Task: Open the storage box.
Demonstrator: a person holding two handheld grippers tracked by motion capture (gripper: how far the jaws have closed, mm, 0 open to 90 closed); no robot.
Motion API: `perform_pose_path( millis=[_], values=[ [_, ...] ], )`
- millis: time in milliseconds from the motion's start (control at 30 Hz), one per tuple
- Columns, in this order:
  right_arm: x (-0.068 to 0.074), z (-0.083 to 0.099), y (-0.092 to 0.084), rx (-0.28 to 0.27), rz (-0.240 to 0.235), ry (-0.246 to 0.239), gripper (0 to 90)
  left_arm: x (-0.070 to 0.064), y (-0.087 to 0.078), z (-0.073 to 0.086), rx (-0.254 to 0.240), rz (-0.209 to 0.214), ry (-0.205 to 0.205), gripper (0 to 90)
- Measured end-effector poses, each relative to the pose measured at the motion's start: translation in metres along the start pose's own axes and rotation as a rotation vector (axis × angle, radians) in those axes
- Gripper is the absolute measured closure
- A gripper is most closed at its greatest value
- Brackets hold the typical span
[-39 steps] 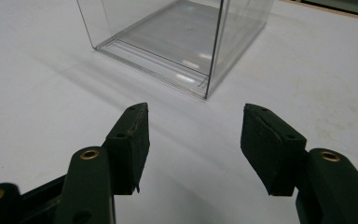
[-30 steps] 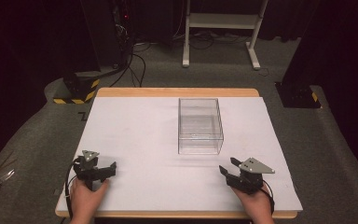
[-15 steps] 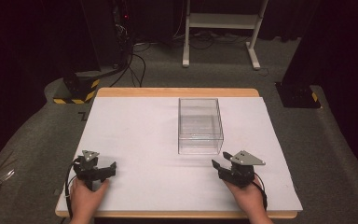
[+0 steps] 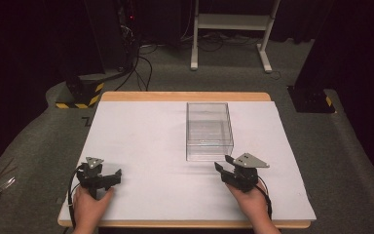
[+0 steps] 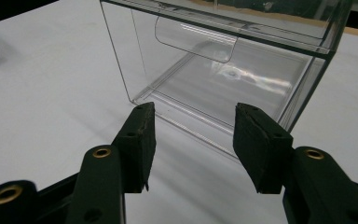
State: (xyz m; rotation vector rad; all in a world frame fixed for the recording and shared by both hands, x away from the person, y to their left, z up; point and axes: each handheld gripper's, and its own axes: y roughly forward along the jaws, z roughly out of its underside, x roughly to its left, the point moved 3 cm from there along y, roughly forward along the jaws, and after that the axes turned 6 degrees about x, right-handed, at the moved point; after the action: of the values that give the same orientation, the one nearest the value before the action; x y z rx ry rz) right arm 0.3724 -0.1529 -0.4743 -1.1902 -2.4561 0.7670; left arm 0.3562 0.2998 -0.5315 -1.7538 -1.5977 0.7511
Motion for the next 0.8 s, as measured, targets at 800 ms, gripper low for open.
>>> perform_pose_path(
  millis=[800],
  values=[
    [-0.011,-0.016,0.018,-0.046,-0.029,0.020,53.6,0.000,0.000,0.000,0.000,0.000,0.000,0.3]
  ],
)
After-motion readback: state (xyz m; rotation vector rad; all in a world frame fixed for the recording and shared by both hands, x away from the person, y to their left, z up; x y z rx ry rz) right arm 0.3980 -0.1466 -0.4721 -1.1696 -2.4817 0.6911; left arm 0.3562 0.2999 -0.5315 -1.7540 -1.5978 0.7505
